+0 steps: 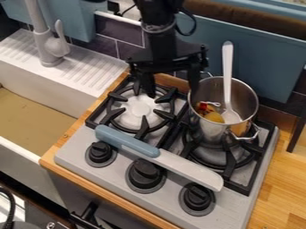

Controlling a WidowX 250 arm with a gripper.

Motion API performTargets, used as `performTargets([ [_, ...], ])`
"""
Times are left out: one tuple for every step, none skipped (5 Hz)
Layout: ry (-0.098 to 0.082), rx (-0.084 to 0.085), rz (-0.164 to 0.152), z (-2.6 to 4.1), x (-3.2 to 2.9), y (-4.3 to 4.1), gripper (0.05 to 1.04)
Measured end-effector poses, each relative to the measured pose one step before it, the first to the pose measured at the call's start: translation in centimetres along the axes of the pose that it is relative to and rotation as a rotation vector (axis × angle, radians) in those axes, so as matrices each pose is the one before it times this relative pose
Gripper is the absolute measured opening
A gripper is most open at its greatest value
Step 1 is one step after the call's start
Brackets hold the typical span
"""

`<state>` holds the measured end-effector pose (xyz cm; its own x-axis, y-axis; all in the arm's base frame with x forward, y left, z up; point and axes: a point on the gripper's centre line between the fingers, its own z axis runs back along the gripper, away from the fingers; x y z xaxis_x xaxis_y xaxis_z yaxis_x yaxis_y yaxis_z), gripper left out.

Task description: Move the silver pot from the left side to the right side of the burner

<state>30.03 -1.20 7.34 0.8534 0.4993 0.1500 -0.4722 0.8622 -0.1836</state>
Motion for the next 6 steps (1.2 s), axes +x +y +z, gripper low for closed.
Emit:
performTargets([
  [0.0165,0.0715,-0.0095,-1.648,-0.713,-0.118,0.997],
  [0.0013,0.0249,-0.0189,-1.289,-0.425,-0.610,0.997],
  [0.0067,0.0274,0.0057,-0.571,-0.106,-0.289,0.948],
  [0.0088,0.0010,0.0043,-0.133,-0.124,0.002,0.672],
  [0.0037,-0.0129,0.0027,0.108,0.034,-0.267,0.378],
  [0.0201,-0.0211,0.0122,-0.238,-0.039,-0.057,0.161],
])
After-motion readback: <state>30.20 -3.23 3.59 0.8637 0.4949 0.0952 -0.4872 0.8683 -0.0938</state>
